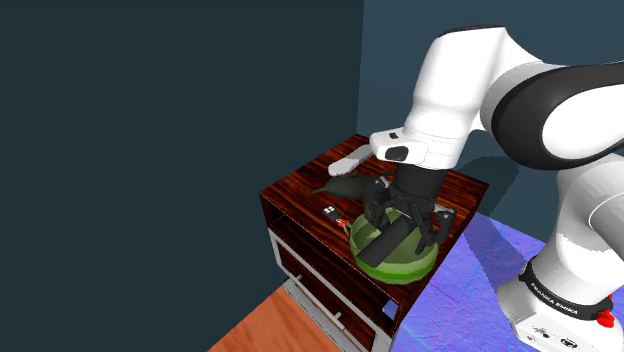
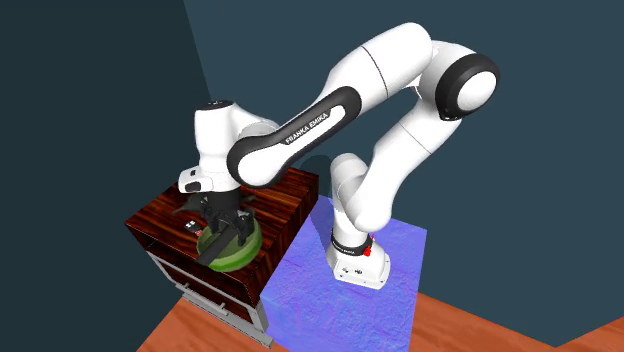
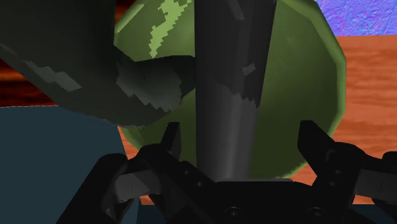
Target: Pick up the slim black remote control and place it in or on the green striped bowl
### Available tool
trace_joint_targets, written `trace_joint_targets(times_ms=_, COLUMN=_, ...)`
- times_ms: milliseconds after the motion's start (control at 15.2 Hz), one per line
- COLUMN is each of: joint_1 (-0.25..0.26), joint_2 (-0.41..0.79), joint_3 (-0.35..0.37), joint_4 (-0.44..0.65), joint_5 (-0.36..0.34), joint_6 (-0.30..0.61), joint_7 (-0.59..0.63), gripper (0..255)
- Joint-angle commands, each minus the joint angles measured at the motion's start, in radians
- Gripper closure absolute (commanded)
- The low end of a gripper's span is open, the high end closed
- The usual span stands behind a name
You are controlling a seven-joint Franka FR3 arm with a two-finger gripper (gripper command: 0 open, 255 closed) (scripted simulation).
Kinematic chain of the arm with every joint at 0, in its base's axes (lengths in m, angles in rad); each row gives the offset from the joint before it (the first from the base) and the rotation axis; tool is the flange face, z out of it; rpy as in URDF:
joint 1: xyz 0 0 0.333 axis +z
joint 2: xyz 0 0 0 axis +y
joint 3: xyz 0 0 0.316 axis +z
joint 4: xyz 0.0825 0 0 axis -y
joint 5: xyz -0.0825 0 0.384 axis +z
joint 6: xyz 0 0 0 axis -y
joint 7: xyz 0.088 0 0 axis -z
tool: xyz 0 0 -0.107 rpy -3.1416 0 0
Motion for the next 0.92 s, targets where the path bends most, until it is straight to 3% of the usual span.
trace_joint_targets(times_ms=0, joint_1=0.0, joint_2=0.001, joint_3=0.0, joint_4=-0.001, joint_5=0.0, joint_6=0.0, joint_7=0.0, gripper=0)
trace_joint_targets(times_ms=66, joint_1=0.0, joint_2=0.001, joint_3=0.001, joint_4=0.0, joint_5=0.0, joint_6=-0.002, joint_7=0.001, gripper=0)
trace_joint_targets(times_ms=330, joint_1=-0.021, joint_2=-0.069, joint_3=-0.014, joint_4=0.086, joint_5=-0.028, joint_6=-0.158, joint_7=0.011, gripper=0)
trace_joint_targets(times_ms=858, joint_1=-0.021, joint_2=-0.069, joint_3=-0.014, joint_4=0.086, joint_5=-0.028, joint_6=-0.158, joint_7=0.011, gripper=0)
